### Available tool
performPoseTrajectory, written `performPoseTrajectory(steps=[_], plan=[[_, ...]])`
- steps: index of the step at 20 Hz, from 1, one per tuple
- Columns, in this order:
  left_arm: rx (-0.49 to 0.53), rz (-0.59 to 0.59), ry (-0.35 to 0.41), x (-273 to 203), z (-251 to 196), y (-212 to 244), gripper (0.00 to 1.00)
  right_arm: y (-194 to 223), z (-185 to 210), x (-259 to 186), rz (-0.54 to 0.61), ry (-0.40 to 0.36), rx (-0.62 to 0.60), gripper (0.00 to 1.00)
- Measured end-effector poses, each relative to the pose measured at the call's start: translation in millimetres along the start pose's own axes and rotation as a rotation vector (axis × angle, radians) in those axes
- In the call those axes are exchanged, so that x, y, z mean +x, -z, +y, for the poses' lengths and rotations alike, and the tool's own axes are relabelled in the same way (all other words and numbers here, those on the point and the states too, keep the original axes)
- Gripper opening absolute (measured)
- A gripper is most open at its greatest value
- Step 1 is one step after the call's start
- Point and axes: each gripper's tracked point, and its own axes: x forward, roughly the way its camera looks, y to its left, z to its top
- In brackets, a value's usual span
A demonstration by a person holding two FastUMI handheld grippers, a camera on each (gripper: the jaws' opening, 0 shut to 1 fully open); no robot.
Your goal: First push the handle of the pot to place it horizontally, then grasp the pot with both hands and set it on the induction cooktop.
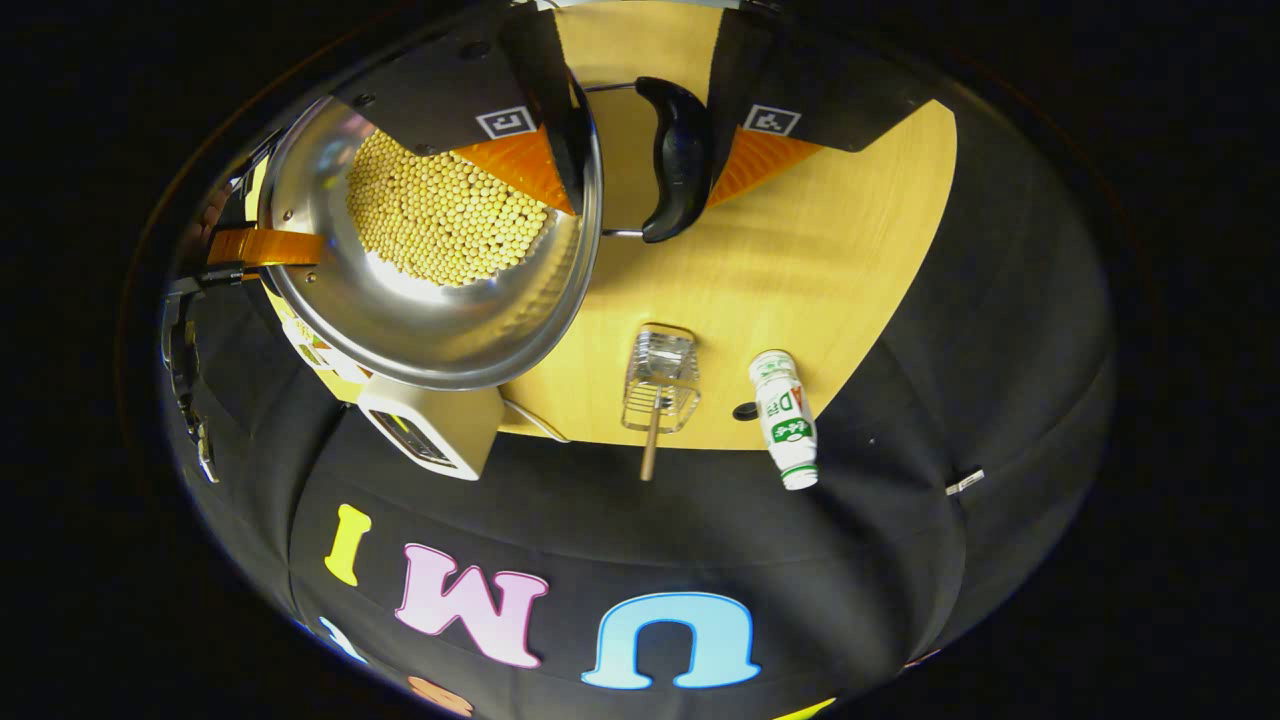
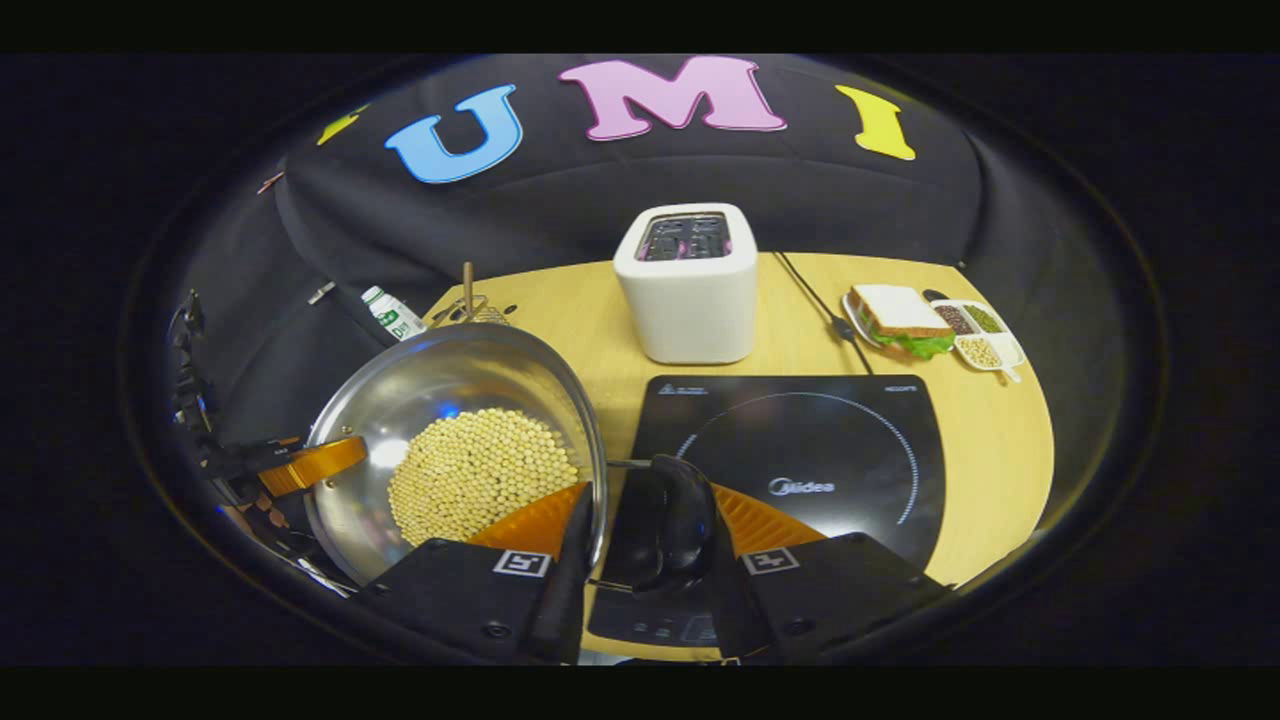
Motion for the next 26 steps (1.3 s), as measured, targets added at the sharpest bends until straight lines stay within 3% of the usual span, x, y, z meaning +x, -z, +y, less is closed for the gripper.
performPoseTrajectory(steps=[11,26], plan=[[0.045,0.005,0.068,18,-111,-6,0.6,-5,-108,-29,-0.011,0.059,0.045,0.54],[0.069,0.037,0.14,65,-214,1,0.6,4,-214,-29,-0.003,0.125,0.102,0.54]])
